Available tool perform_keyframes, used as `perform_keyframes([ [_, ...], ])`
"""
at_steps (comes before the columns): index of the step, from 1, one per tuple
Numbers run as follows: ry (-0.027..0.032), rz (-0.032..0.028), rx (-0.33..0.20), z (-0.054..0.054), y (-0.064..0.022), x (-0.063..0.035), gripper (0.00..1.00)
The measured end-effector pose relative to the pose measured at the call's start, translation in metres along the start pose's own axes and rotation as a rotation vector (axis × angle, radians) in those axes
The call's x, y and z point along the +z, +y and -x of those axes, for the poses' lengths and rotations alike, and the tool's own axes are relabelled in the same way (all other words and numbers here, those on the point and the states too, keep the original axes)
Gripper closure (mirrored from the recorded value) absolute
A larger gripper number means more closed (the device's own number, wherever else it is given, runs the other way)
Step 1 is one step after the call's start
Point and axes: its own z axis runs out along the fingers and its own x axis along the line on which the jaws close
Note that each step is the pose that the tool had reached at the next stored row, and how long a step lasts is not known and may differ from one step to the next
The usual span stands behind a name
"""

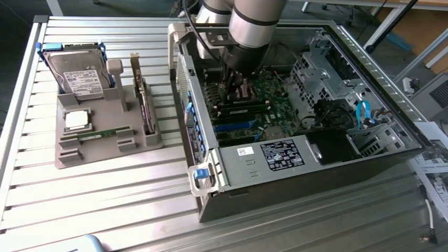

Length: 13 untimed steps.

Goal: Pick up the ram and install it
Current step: 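Press down the ram until it locks into place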

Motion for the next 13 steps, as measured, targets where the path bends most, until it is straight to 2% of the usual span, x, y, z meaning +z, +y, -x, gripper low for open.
perform_keyframes([
  [13, 0.0001, 0.0000, 0.000, 0.000, -0.0001, -0.0316, 0.89],
])
